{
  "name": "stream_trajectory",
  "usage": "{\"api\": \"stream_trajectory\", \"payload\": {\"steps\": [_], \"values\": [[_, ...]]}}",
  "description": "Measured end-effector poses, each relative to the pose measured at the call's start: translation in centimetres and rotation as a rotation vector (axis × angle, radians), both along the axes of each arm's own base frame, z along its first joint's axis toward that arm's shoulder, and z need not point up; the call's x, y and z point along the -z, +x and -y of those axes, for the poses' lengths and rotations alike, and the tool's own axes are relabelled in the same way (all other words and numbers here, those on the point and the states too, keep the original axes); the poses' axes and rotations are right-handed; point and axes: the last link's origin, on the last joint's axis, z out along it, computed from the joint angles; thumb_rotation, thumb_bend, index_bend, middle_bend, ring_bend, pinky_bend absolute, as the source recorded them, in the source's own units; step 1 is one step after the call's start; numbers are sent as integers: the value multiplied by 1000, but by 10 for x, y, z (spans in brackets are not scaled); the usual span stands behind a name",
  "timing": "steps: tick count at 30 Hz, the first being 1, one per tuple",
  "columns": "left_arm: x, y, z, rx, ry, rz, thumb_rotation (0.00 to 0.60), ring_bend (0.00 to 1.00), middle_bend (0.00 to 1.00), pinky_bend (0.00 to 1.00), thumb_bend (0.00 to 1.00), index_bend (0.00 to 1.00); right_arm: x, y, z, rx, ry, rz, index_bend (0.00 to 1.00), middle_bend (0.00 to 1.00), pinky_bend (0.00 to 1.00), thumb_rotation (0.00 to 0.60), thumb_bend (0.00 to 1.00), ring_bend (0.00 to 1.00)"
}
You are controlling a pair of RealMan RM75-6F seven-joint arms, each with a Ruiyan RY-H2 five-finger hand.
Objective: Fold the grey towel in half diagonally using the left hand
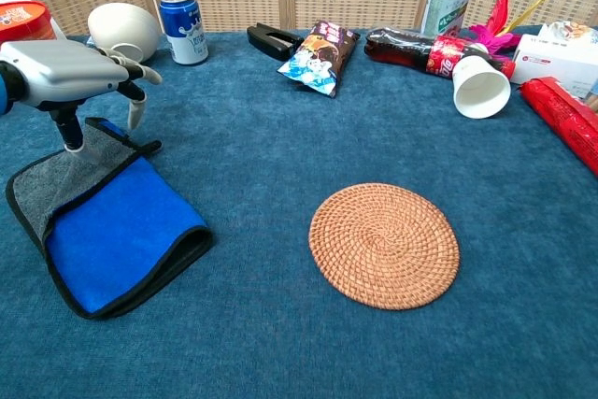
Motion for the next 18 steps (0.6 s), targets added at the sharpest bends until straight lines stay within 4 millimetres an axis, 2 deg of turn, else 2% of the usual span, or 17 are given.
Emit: {"api": "stream_trajectory", "payload": {"steps": [10,18], "values": [[8,5,-7,2,9,-17,600,0,0,22,373,459,0,-1,0,3,3,4,0,0,0,600,0,0],[14,7,-8,5,3,-31,600,0,0,24,387,495,0,-2,1,7,4,9,0,0,0,600,0,0]]}}
